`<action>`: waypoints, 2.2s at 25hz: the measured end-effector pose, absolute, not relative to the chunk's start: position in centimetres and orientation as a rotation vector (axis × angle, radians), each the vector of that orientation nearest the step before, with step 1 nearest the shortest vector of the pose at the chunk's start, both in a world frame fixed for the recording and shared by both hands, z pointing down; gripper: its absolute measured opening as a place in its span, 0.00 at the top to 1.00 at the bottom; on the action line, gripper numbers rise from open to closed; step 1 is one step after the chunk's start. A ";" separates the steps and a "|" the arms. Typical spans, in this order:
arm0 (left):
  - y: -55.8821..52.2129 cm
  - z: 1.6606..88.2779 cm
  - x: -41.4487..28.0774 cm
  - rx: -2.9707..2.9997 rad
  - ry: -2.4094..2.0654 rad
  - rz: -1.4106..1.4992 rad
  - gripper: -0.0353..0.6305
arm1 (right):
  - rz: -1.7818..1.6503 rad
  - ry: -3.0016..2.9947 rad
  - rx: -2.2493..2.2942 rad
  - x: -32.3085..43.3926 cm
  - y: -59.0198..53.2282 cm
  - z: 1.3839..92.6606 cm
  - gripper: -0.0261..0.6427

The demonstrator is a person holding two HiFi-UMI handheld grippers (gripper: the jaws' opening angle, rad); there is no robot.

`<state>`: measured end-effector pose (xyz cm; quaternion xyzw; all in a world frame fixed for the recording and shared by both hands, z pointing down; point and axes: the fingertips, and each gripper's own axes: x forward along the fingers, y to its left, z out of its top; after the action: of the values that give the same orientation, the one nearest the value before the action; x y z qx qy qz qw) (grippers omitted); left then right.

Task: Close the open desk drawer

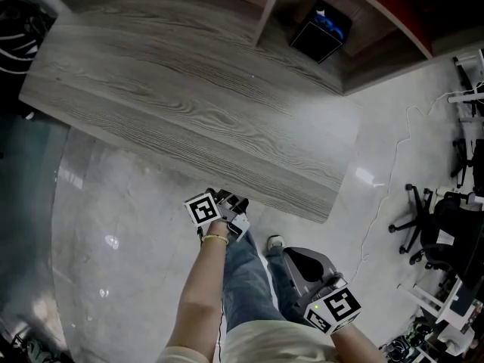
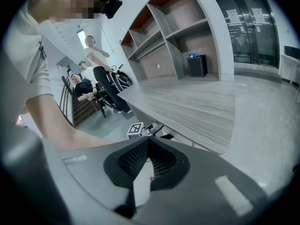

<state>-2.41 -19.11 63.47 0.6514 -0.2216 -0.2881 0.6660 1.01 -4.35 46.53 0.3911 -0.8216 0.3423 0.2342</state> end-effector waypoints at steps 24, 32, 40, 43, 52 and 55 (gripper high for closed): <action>-18.0 63.5 -3.0 1.463 -0.518 -0.684 0.17 | 0.930 -2.270 1.044 1.0 -3.9 46.5 0.95; -16.8 63.6 -3.8 1.451 -0.523 -0.672 0.17 | 0.922 -2.287 1.022 0.5 -4.4 46.4 0.95; -15.8 63.5 -4.3 1.460 -0.517 -0.676 0.17 | 0.919 -2.299 0.988 -0.4 -4.4 46.6 0.95; -15.5 63.5 -4.5 1.465 -0.519 -0.677 0.17 | 0.918 -2.307 0.973 -0.7 -4.3 46.7 0.95; -13.8 63.6 -5.1 1.467 -0.526 -0.673 0.17 | 0.913 -2.328 0.925 -1.4 -4.2 47.0 0.95; -13.3 63.6 -5.3 1.466 -0.530 -0.674 0.17 | 0.911 -2.336 0.906 -1.7 -4.1 47.1 0.95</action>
<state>-5.31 -13.35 63.59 0.6482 -0.2344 -0.2978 0.6605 -1.68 -4.06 47.08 0.3301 -0.8516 0.3322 0.2356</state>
